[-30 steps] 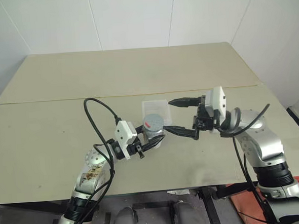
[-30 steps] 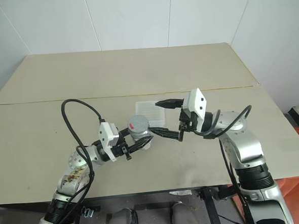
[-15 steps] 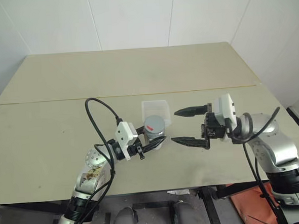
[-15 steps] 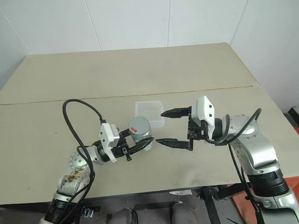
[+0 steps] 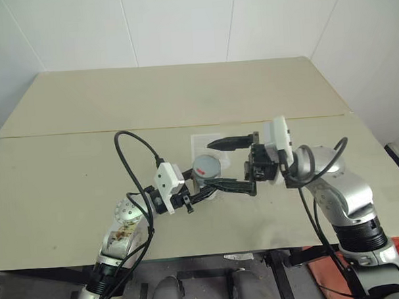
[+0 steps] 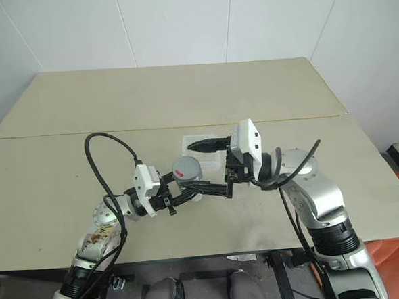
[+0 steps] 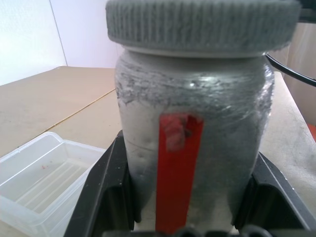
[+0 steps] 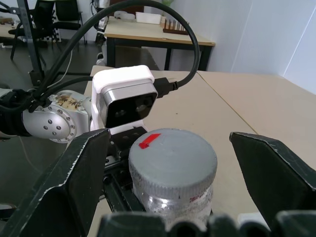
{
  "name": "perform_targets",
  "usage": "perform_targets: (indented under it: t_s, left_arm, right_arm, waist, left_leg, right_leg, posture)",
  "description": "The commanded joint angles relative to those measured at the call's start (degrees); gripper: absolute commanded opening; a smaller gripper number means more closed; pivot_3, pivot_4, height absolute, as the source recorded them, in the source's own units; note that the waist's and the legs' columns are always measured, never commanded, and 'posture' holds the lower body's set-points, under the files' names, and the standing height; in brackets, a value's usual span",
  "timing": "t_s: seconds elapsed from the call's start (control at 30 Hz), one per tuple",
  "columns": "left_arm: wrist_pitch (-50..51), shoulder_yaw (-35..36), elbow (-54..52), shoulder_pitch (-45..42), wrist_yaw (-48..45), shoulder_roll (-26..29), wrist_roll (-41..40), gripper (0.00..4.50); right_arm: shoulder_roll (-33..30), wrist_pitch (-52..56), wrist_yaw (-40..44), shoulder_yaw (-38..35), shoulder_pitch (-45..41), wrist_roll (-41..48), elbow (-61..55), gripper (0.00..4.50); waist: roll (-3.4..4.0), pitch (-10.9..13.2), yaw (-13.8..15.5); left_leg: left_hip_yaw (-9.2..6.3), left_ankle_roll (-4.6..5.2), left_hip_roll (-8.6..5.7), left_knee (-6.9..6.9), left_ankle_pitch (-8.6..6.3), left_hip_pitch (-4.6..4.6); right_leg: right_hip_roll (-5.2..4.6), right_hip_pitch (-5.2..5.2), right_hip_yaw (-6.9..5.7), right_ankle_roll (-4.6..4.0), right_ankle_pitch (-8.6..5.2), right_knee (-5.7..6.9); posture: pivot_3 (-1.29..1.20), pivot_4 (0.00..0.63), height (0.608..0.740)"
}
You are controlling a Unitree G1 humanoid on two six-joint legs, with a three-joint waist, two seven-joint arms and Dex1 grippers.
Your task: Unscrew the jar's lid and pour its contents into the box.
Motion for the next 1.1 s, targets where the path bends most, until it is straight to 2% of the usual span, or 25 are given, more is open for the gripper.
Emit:
perform_targets:
  t_s: [0.03, 0.37, 0.5, 0.77, 1.1]
  left_arm:
    - [-1.2, 0.0, -1.5, -0.1, 0.4, -0.3, -0.2, 1.98]
    - [-1.2, 0.1, -1.8, 0.3, 0.9, -0.2, -0.3, 1.98]
    - [-1.3, 0.0, -1.5, 0.3, 0.6, -0.1, -0.3, 1.98]
    - [-1.7, -0.1, -0.6, -0.1, 0.1, 0.2, -0.1, 1.98]
    - [-3.2, -0.5, 0.4, 0.0, -0.6, 0.3, 0.8, 1.98]
  right_arm:
    - [0.5, -1.4, 0.2, 0.6, -1.6, -1.2, 0.3, 4.5]
    - [1.7, -2.0, 0.2, 0.9, -2.0, -3.2, 2.0, 4.5]
    - [2.0, -2.4, -0.3, 0.7, -1.7, -3.6, 1.7, 3.31]
    - [2.0, -2.0, 0.0, -0.7, -1.1, -2.2, 0.8, 3.31]
    - [1.9, 2.3, -0.2, -3.3, -3.2, 3.8, 1.0, 3.31]
  waist:
    - [0.0, 0.0, 0.0]
    - [0.0, 0.0, 0.0]
    - [0.0, 0.0, 0.0]
    - [0.0, 0.0, 0.0]
    - [0.0, 0.0, -0.1]
  left_leg:
    - [0.0, 0.0, 0.0, 0.0, 0.0, 0.0]
    - [-0.01, 0.0, 0.01, 0.0, 0.0, 0.02]
    - [-0.01, 0.0, 0.01, -0.01, 0.0, 0.02]
    - [-0.01, 0.0, 0.01, 0.0, 0.0, 0.02]
    - [-0.01, 0.0, 0.01, 0.0, 0.0, 0.02]
  right_leg:
    - [0.0, 0.0, 0.0, 0.0, 0.0, 0.0]
    - [0.01, 0.0, -0.01, 0.0, 0.0, 0.02]
    - [0.01, 0.0, -0.01, 0.0, 0.0, 0.02]
    - [0.01, 0.0, -0.01, 0.01, -0.01, 0.02]
    - [0.01, 0.0, -0.01, 0.0, 0.0, 0.02]
  posture:
    - [0.0, 0.15, 0.74]
    - [0.0, 0.15, 0.74]
    - [0.0, 0.15, 0.74]
    - [0.0, 0.15, 0.74]
    - [0.0, 0.15, 0.74]
